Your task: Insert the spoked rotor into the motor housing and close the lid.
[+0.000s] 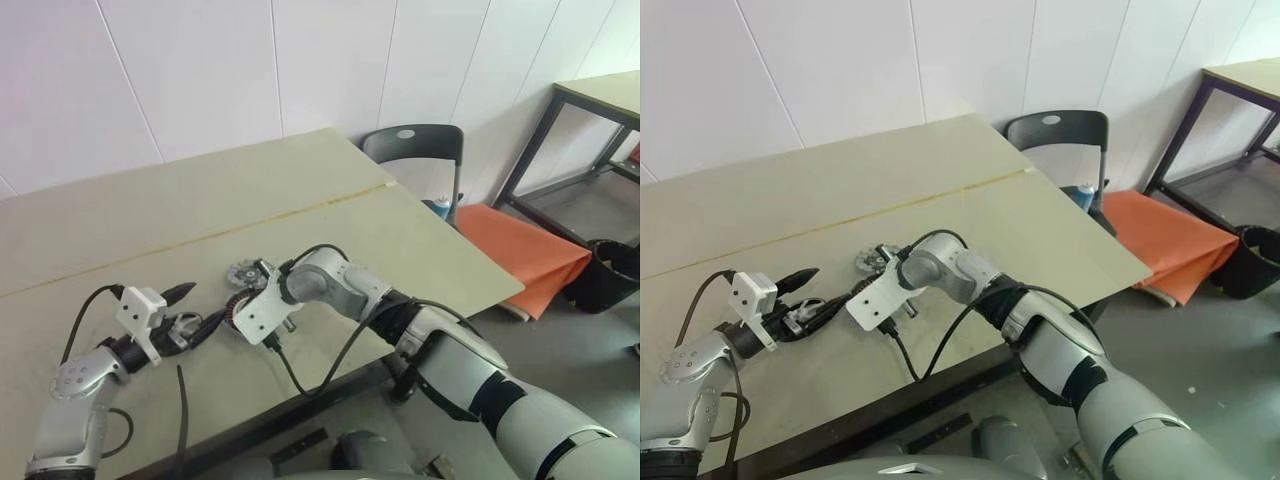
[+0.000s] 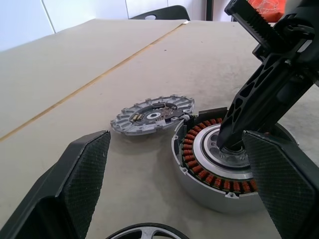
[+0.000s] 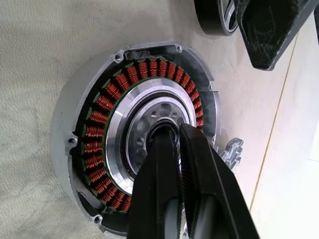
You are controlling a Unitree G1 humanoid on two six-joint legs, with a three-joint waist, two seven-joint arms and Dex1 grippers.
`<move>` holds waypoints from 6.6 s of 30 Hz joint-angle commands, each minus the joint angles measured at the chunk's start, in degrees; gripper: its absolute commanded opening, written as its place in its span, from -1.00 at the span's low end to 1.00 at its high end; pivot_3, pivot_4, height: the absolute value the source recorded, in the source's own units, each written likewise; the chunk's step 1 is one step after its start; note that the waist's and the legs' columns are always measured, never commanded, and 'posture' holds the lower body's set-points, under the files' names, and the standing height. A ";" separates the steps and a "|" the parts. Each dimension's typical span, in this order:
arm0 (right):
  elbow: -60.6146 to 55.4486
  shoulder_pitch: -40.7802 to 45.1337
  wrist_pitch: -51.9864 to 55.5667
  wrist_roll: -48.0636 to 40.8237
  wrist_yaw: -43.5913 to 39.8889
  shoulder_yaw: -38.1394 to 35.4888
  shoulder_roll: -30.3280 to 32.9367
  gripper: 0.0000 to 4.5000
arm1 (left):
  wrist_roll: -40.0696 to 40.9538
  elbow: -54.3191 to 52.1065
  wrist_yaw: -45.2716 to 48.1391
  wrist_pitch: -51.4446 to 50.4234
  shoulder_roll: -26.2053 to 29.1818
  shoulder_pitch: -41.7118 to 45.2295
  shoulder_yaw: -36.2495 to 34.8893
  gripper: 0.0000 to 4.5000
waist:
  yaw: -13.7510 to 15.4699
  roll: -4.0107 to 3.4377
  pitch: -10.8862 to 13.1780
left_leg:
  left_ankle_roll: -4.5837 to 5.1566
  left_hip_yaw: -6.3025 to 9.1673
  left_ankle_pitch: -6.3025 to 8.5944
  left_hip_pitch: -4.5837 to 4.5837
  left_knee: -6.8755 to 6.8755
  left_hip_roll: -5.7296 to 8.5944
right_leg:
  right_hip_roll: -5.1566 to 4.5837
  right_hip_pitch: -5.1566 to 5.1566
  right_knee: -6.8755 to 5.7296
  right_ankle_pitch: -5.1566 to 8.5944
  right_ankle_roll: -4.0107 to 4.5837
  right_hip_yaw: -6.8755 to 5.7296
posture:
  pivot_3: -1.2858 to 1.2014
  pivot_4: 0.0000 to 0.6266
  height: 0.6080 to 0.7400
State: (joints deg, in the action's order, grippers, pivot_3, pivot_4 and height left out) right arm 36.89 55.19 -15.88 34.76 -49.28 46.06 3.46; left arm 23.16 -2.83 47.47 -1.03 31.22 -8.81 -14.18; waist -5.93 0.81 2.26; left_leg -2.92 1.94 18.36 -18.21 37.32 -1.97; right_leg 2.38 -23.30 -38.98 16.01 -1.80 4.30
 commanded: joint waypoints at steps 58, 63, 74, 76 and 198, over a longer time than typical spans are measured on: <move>1.09 2.31 -6.96 -8.91 -7.62 -5.11 -1.13 -0.61 | -0.15 -0.35 0.11 0.78 0.81 2.99 0.66 1.00 | 0.38 0.09 -0.02 | 0.02 0.08 0.02 -0.30 -0.23 0.06 | -0.34 -0.06 0.71 -0.15 0.15 -0.01 | 0.03 -1.00 1.00; 0.73 2.12 -6.41 -9.07 -6.13 -5.66 -2.08 0.13 | 0.11 0.16 0.34 1.28 1.22 2.50 -0.38 1.00 | 0.42 0.07 -0.01 | 0.02 0.09 0.02 -0.30 -0.24 0.05 | -0.33 -0.06 0.70 -0.15 0.15 -0.01 | 0.03 -1.00 1.00; 1.09 1.88 -7.35 -5.06 -1.70 -3.81 -1.74 0.88 | 1.37 -3.92 2.34 0.29 5.34 -1.93 -4.97 1.00 | 0.38 -0.06 0.08 | 0.02 0.07 0.02 -0.29 -0.23 0.05 | -0.34 -0.06 0.70 -0.14 0.15 -0.01 | 0.03 -1.00 1.00; 1.50 2.22 -7.96 -4.09 -0.50 -3.57 -1.64 0.88 | 1.66 -4.75 2.33 -0.24 5.89 -2.51 -5.43 1.00 | 0.40 -0.08 0.09 | 0.02 0.07 0.02 -0.29 -0.23 0.05 | -0.35 -0.06 0.71 -0.14 0.15 0.00 | 0.03 -1.00 1.00; 2.42 -2.14 -12.62 3.57 1.42 0.73 2.47 -0.99 | 1.06 -10.02 -0.04 -6.26 5.44 -3.76 -5.80 1.00 | 0.43 0.02 0.04 | 0.01 -0.02 0.02 -0.06 -0.19 0.07 | -0.31 0.18 0.66 -0.11 0.16 0.01 | 0.03 -1.00 1.00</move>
State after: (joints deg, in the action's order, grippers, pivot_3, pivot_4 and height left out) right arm 38.10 54.11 -29.08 36.98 -46.19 45.27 4.86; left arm 24.25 -12.22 47.32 -8.21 35.93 -13.10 -18.90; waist -5.50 0.83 2.30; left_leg -2.90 1.91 18.38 -18.27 37.13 -1.91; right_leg 2.06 -23.12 -38.32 15.89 -1.65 4.31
